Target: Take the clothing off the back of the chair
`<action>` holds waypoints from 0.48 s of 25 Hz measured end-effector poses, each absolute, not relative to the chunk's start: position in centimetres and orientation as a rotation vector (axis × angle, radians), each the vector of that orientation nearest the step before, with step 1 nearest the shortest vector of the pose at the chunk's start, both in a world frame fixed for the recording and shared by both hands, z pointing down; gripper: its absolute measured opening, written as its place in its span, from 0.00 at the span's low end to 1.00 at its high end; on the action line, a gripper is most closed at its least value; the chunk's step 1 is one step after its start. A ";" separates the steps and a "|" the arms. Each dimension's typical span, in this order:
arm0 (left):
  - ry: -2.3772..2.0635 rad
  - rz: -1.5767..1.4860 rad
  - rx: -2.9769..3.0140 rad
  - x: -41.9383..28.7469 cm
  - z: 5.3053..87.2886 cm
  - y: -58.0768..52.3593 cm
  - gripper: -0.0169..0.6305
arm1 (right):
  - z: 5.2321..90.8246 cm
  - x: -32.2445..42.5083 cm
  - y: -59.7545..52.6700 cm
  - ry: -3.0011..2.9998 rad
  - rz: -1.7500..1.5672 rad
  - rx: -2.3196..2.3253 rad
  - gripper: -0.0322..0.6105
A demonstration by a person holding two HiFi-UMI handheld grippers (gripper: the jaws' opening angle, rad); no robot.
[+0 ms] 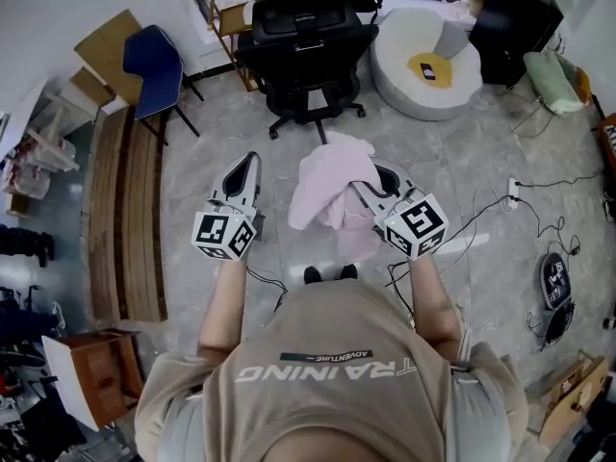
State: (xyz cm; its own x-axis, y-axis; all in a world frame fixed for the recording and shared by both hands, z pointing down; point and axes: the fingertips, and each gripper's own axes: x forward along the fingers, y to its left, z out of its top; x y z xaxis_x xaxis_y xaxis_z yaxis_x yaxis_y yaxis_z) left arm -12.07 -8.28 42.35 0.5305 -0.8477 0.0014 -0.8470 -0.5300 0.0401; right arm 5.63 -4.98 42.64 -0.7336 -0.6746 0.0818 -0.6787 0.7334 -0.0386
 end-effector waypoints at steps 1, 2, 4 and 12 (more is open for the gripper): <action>-1.497 -0.033 2.715 -12.0 42.5 -8.4 0.05 | 42.6 5.8 -5.0 -2.864 0.101 1.131 0.24; -1.490 -0.036 2.715 -11.9 42.6 -8.4 0.05 | 42.7 6.0 -4.9 -2.860 0.107 1.139 0.24; -1.484 -0.039 2.721 -11.7 42.9 -8.3 0.05 | 43.1 6.3 -4.6 -2.856 0.126 1.149 0.24; -1.487 -0.070 2.715 -12.0 43.1 -8.5 0.05 | 43.7 6.5 -4.5 -2.841 0.120 1.147 0.24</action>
